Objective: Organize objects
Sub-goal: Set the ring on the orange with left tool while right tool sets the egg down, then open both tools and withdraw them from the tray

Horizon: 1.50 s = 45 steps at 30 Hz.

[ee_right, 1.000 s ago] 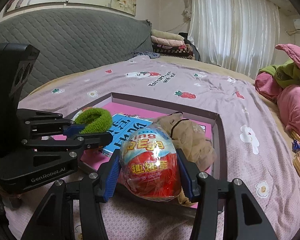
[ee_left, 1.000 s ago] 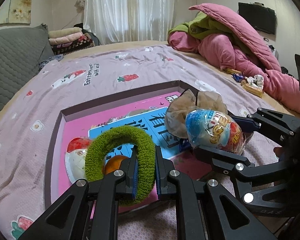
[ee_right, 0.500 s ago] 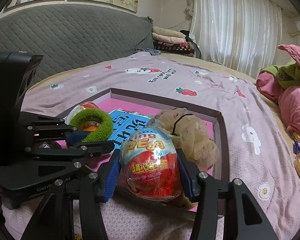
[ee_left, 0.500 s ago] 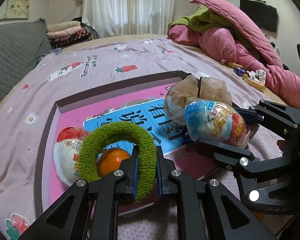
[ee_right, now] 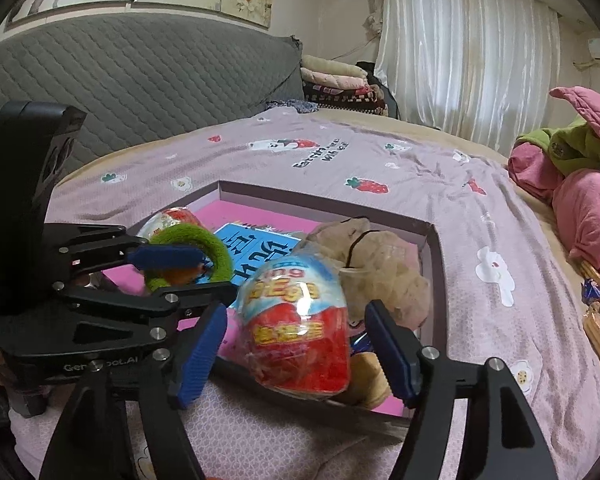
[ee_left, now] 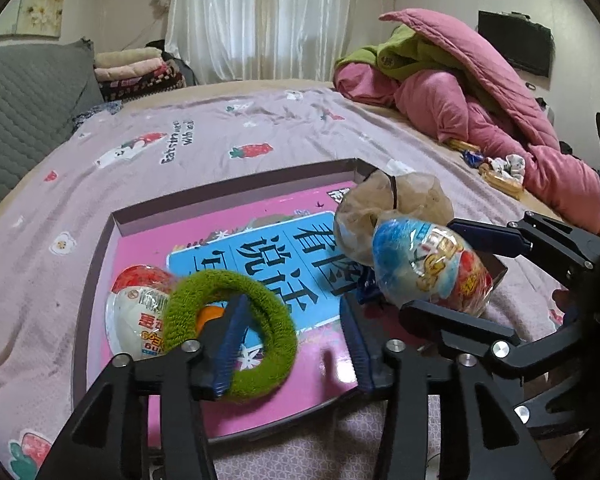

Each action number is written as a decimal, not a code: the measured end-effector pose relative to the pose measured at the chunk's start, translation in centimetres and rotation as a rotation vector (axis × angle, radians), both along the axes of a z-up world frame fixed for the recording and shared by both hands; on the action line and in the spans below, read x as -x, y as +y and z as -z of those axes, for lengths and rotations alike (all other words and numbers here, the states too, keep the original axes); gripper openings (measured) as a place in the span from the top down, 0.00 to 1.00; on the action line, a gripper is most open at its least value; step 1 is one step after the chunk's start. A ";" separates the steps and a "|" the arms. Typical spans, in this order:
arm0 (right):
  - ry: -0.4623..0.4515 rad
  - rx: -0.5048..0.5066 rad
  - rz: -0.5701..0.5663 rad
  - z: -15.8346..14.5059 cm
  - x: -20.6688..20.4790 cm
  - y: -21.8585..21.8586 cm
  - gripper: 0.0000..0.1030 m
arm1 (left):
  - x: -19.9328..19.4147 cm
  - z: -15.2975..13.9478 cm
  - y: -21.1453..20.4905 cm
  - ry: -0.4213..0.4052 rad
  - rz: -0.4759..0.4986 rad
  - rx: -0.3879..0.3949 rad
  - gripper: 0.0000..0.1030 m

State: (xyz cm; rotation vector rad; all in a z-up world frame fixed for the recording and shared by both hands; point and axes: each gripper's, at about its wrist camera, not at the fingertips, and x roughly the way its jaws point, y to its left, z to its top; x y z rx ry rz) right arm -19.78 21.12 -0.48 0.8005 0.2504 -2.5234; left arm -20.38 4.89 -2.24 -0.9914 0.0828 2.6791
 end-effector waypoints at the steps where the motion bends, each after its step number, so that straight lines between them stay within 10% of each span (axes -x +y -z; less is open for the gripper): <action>1: 0.001 0.004 0.002 -0.1 0.0 0.1 0.30 | 0.0 -0.1 0.0 0.000 -0.003 0.000 0.51; 45: 0.061 0.126 0.154 -3.2 -10.6 2.4 0.16 | -13.3 -4.8 -1.8 0.053 -0.191 -0.049 0.23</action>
